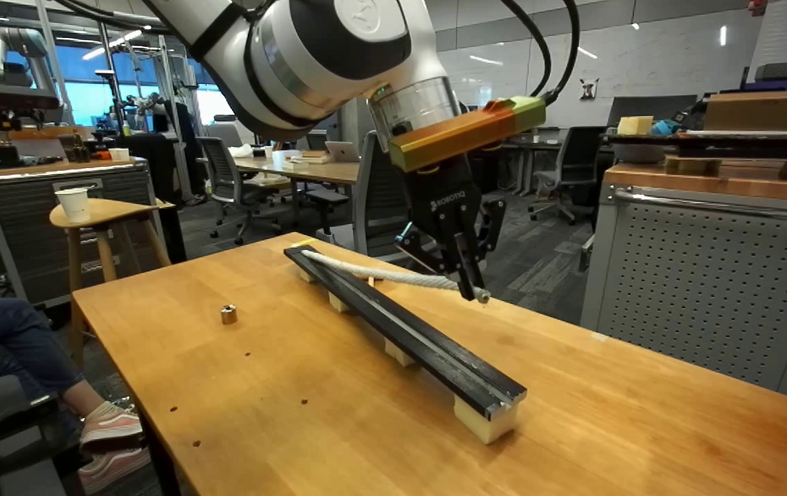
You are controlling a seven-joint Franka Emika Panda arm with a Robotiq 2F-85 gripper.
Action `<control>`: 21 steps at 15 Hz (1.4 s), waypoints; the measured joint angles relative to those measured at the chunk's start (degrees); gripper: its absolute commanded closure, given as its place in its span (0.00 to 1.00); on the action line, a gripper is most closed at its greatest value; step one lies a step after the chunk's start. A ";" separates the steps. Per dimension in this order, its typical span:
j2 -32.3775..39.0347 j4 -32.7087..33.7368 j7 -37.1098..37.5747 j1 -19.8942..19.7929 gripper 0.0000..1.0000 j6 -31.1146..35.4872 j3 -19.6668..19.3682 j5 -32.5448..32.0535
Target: Put the rope along the center of the black object
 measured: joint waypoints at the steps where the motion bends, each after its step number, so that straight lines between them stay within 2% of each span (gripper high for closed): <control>1: 0.23 -0.31 0.00 0.00 0.97 0.00 0.03 0.01; 10: 4.60 -1.67 1.35 0.05 0.97 0.52 1.90 0.65; 21: 10.46 1.98 5.35 0.25 0.97 1.88 1.62 -0.31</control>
